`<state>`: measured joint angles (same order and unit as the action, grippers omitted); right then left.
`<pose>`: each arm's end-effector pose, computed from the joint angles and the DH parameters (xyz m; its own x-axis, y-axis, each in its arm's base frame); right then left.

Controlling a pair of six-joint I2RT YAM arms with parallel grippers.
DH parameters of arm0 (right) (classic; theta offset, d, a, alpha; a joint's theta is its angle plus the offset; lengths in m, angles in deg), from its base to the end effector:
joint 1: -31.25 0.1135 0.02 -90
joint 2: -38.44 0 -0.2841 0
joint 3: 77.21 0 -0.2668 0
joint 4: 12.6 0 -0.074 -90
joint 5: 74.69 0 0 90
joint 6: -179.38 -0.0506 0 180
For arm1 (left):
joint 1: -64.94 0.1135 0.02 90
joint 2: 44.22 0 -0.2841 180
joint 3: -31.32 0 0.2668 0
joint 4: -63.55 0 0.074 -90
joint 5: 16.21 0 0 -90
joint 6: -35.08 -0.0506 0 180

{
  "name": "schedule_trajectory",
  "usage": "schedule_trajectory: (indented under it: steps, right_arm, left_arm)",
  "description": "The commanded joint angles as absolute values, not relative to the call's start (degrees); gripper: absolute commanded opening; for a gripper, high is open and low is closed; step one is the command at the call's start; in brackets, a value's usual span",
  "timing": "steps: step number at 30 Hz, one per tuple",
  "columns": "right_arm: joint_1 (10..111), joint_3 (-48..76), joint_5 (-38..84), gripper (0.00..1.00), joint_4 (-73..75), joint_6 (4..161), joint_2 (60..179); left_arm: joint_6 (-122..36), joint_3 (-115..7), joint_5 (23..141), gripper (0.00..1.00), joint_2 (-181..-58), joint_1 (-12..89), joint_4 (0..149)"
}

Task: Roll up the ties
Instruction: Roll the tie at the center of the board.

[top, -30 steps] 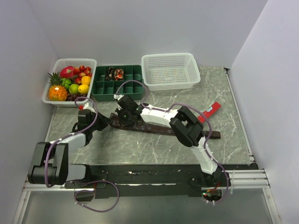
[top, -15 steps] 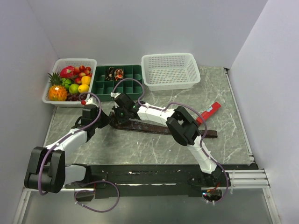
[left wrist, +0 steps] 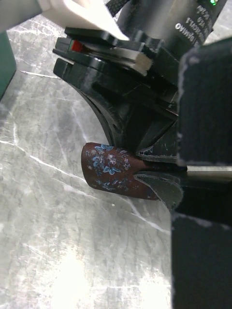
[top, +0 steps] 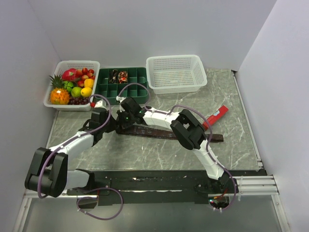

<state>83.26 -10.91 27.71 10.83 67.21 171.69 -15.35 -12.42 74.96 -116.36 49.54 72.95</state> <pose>0.3339 0.4452 0.1470 -0.7156 -0.3174 -0.6223 -0.6440 0.6448 0.4116 0.2562 -0.0716 0.1807 -0.6345 -0.4858 -0.6011 -0.1598 0.8434 -0.5130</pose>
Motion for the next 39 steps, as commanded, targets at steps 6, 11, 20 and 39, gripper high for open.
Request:
schedule_trajectory:
  steps: [6, 11, 20, 39]
  right_arm:
    - [81.35, -5.04, 30.69, 0.0, 6.1, 65.03, 168.53]
    - [81.34, -6.88, 27.26, 0.0, 12.34, 68.02, 165.72]
    - [81.08, -9.35, 21.91, 0.0, 20.16, 70.31, 162.72]
    - [74.84, 5.24, 25.41, 0.0, 14.38, 68.29, 150.16]
  left_arm:
    - [-15.64, -16.22, 70.9, 0.01, -119.54, 44.99, 73.56]
    - [-15.63, -18.41, 65.19, 0.01, -119.98, 41.66, 76.37]
    - [-15.64, -22.98, 56.66, 0.01, -124.28, 37.35, 83.22]
    - [-16.25, -24.57, 54.89, 0.01, -127.1, 31.81, 80.59]
